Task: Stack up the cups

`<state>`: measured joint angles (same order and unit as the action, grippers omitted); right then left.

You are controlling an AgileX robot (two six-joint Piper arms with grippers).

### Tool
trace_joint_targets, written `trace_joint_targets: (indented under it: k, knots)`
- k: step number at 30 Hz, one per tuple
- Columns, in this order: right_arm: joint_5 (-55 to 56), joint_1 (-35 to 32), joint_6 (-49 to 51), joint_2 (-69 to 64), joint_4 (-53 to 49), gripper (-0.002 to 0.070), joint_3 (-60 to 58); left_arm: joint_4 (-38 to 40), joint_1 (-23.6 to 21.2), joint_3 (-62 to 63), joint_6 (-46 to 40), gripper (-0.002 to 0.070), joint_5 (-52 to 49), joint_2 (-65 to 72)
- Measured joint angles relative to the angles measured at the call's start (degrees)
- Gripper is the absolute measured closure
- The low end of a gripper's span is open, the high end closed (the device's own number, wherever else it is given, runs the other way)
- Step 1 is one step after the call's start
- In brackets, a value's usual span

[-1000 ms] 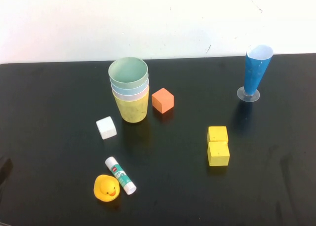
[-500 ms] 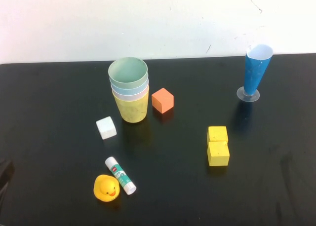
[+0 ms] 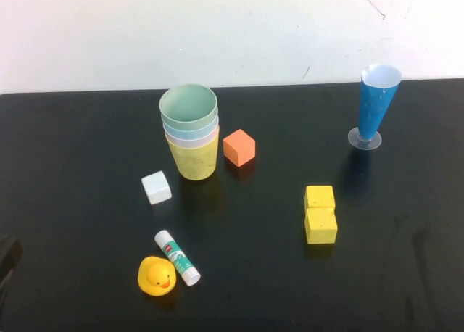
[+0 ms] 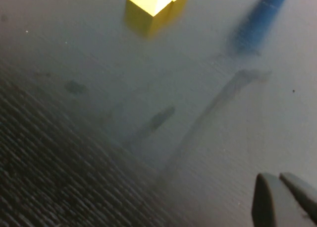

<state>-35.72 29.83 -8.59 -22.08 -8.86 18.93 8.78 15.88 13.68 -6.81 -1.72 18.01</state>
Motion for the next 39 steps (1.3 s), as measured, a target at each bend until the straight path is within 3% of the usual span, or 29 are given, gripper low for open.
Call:
trace_joint_targets:
  k: [4,11,14,21,39]
  knots:
    - [-0.1,0.0,0.0,0.0,0.1,0.0676,0.0,0.0,-1.5,-2.7,0.1,0.0675,1.0,-2.6]
    - [-0.4,0.0,0.0,0.0,0.1,0.0678,0.0,-1.2,-12.8,-11.4,2.6,0.0675,2.1,-13.6]
    - [-0.4,0.0,0.0,0.0,0.1,0.0678,0.0,-2.4,-15.3,-14.6,4.7,0.0675,-1.6,-17.8]
    - [-0.4,0.0,0.0,0.0,0.3,0.0678,0.0,-3.2,-16.1,-14.8,9.2,0.0675,-15.6,-18.6]
    - [-0.4,0.0,0.0,0.0,0.3,0.0678,0.0,-3.6,-16.1,-14.7,8.8,0.0676,-16.4,-18.7]
